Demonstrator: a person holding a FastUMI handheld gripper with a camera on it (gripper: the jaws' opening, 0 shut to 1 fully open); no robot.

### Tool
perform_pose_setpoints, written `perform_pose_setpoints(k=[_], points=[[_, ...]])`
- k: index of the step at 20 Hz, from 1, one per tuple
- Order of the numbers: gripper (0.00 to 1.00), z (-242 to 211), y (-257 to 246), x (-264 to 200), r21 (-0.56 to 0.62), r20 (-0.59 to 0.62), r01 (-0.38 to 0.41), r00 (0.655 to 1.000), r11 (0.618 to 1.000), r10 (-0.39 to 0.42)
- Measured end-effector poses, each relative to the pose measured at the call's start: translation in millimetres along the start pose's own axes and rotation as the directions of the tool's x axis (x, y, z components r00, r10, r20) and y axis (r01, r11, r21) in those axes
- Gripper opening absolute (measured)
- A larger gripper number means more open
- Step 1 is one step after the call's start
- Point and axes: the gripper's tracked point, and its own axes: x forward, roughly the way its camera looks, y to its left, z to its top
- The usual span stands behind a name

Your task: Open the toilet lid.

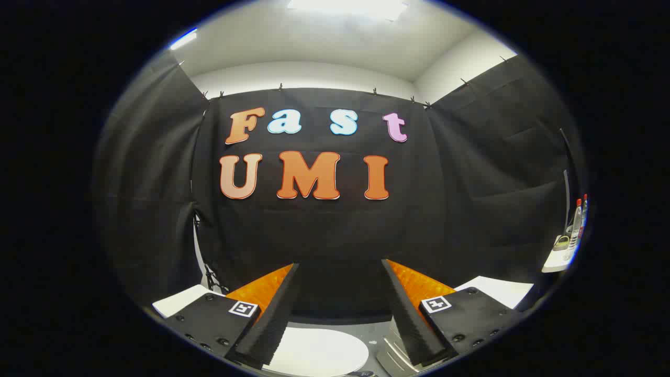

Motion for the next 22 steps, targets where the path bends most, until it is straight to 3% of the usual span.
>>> perform_pose_setpoints(k=[22], points=[[0.97, -10.5, -15.5, -1.3, -0.008, -0.026, 0.023, 0.999, 1.000, -0.023]])
